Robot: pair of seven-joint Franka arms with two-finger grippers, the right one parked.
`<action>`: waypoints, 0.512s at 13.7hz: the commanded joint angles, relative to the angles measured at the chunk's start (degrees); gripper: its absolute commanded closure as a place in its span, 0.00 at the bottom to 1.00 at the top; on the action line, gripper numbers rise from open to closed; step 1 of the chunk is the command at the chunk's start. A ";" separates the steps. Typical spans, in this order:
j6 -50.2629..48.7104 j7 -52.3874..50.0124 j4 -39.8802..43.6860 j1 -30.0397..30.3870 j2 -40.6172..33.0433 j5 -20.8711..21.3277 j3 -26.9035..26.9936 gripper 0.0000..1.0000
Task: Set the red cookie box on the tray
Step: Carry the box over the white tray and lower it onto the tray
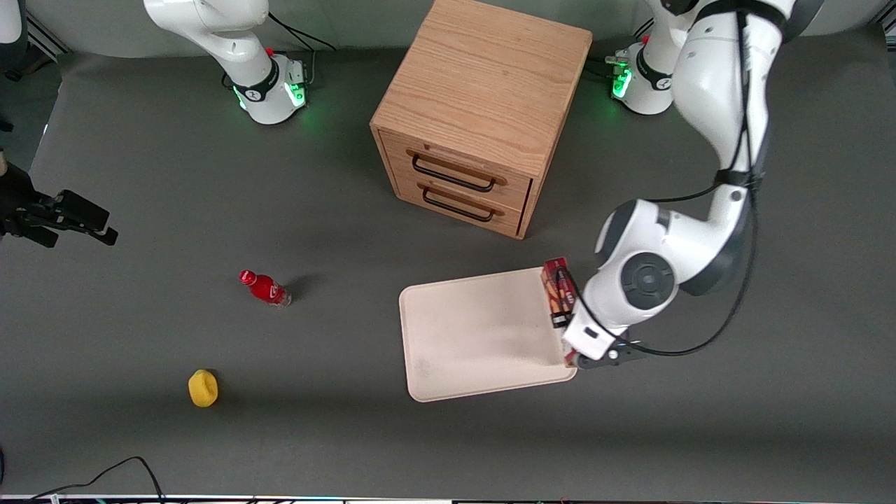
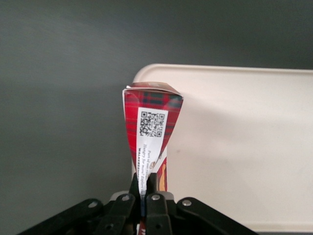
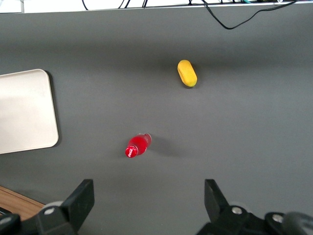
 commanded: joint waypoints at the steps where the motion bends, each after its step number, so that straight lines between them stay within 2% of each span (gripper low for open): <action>1: 3.59 -3.56 2.46 -2.35 4.15 1.41 1.07 1.00; 4: 3.60 -3.66 2.20 -2.80 4.78 2.29 1.15 1.00; 5: 3.68 -3.57 2.19 -2.54 4.78 2.55 1.15 0.27; 6: 3.42 -3.83 2.11 -2.63 4.69 2.64 1.24 0.00; 7: 2.20 -3.75 2.28 -2.45 4.08 2.73 1.42 0.00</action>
